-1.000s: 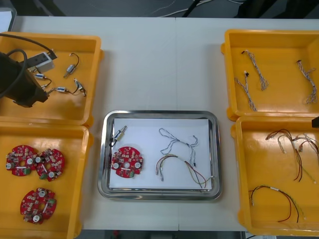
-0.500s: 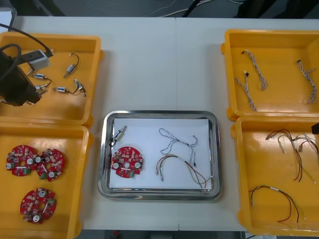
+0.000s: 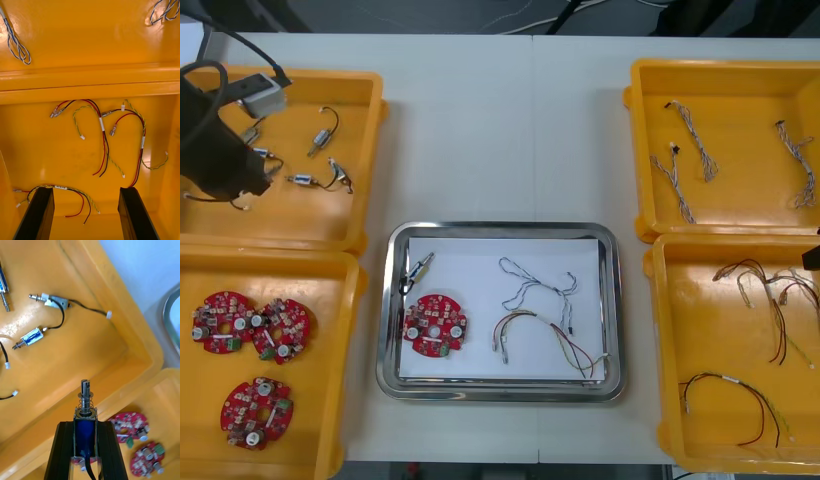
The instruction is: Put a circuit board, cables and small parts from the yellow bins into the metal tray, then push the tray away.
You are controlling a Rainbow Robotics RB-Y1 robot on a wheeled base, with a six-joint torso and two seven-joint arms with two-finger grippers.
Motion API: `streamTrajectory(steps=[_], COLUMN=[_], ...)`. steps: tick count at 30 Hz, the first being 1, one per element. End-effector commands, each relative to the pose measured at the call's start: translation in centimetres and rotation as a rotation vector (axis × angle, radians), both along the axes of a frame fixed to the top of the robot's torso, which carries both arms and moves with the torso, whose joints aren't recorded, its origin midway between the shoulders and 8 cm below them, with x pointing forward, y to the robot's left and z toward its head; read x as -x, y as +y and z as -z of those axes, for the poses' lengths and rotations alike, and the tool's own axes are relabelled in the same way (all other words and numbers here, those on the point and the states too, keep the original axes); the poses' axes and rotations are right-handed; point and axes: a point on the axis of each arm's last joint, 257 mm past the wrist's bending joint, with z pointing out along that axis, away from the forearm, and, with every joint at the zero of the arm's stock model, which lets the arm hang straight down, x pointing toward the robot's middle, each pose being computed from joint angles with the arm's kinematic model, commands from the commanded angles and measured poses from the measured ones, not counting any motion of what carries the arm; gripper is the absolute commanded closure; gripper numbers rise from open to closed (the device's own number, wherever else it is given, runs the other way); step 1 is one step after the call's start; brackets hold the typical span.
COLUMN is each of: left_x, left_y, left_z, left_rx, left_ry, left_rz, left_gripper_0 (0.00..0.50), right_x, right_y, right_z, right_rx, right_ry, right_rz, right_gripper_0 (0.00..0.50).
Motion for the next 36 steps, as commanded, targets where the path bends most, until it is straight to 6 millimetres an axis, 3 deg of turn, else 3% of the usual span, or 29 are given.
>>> streamTrajectory(steps=[1, 12, 36], left_x=[0.1, 2.5, 5.6], left_y=[-1.4, -6.2, -14.4], left_z=[-4.7, -2.5, 6.8], left_rx=[0.069, 0.112, 0.095], left_ry=[-0.083, -0.107, -0.108], left_rz=[-0.091, -0.195, -0.414], left_gripper_0=[0.500, 0.500, 0.500], right_x=[0.1, 0.1, 0.1], right_y=[0.0, 0.1, 0.1], right_z=[-0.6, -0.6, -0.6], right_rx=[0.000, -0.003, -0.003], right_ry=[-0.029, -0.028, -0.028], right_rz=[-0.001, -0.007, -0.007], right_gripper_0=[0.000, 0.000, 0.000])
